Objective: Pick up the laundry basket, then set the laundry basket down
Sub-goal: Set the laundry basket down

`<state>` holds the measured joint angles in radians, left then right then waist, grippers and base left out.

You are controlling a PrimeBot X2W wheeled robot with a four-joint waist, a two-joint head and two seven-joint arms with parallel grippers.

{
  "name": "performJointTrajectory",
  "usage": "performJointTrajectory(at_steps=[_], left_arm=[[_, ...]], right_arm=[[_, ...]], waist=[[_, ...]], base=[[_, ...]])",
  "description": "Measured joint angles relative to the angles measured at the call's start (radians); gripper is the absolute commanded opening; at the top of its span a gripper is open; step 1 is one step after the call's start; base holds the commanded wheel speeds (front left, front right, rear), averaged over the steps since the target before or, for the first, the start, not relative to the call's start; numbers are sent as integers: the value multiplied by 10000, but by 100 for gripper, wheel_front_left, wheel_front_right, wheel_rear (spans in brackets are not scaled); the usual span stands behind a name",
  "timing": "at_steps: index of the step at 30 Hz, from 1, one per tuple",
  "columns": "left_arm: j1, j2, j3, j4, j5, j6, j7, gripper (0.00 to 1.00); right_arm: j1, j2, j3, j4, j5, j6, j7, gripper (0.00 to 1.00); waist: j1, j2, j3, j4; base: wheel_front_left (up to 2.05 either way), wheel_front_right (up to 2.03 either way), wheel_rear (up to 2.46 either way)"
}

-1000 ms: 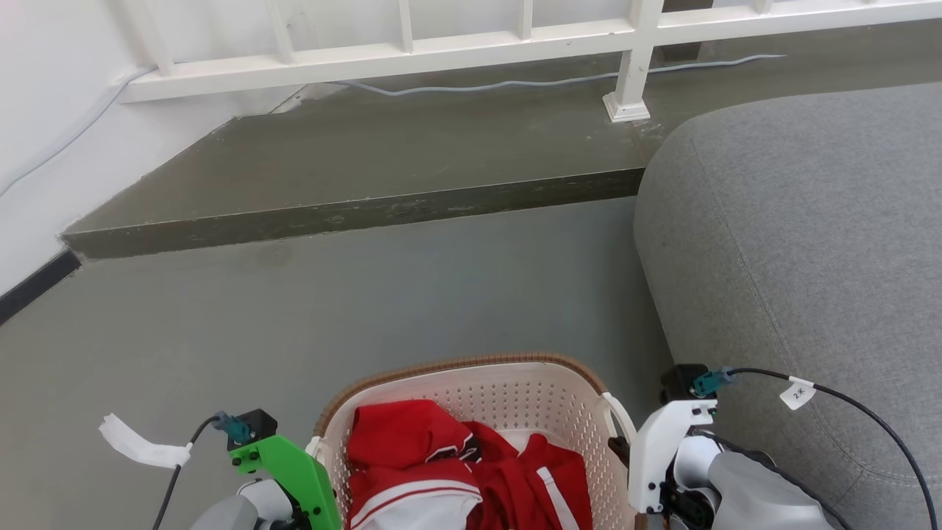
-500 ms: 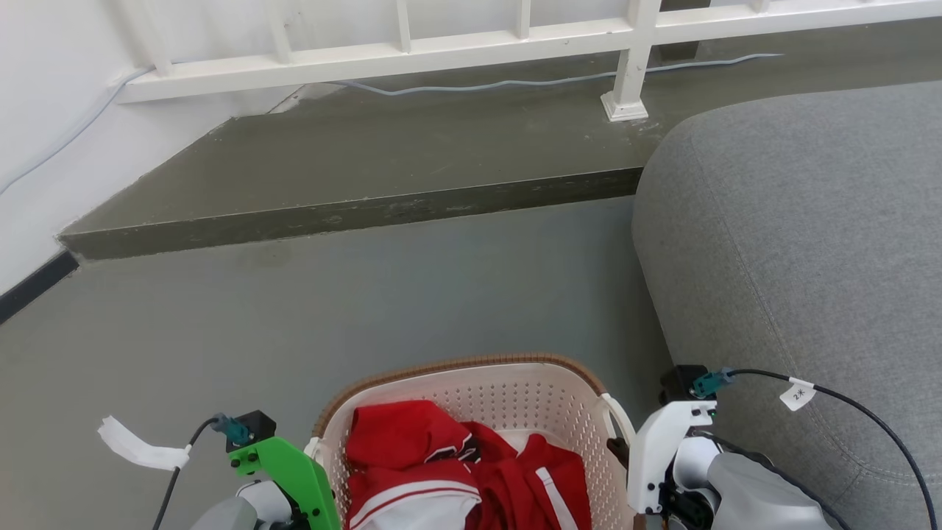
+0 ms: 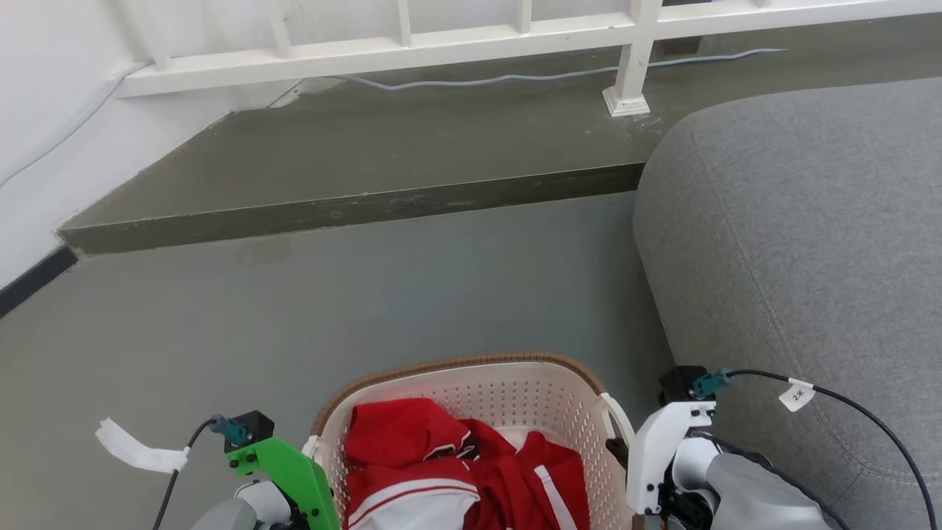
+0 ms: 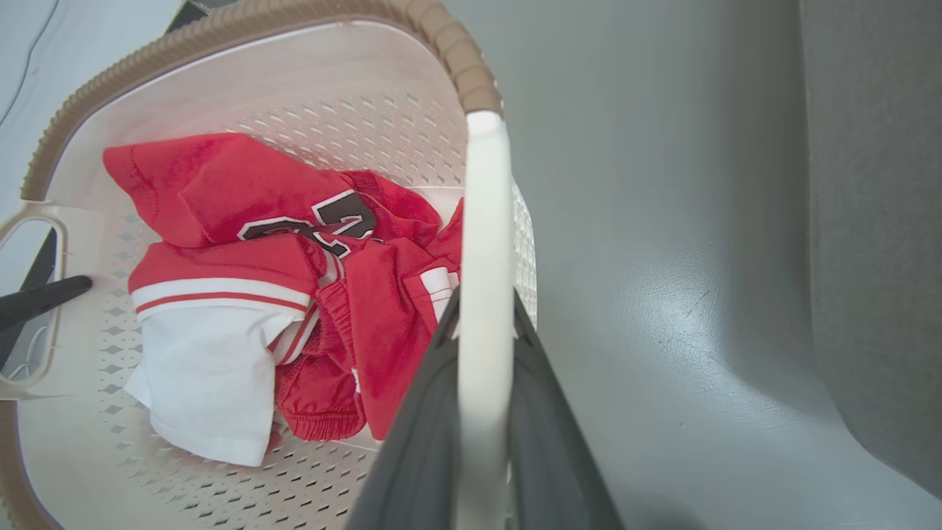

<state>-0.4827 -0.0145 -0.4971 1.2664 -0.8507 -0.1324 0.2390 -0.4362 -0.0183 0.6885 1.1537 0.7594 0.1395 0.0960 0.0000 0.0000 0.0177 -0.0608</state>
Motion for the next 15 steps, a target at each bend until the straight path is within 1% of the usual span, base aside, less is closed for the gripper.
performJointTrajectory(at_steps=[9,10,15], left_arm=[[-34,0,-12,-25,0,0,-286,0],[-48,0,-13,-50,0,0,-301,0],[-287,19,-42,-151,10,0,-571,0]], right_arm=[[-90,2,31,-8,4,-27,-244,0],[-112,2,31,-10,2,-90,-299,0],[-435,0,36,-15,2,-138,-539,0]], waist=[[0,0,365,6],[0,0,432,7],[0,0,825,15]], base=[[0,0,0],[0,0,0],[0,0,0]])
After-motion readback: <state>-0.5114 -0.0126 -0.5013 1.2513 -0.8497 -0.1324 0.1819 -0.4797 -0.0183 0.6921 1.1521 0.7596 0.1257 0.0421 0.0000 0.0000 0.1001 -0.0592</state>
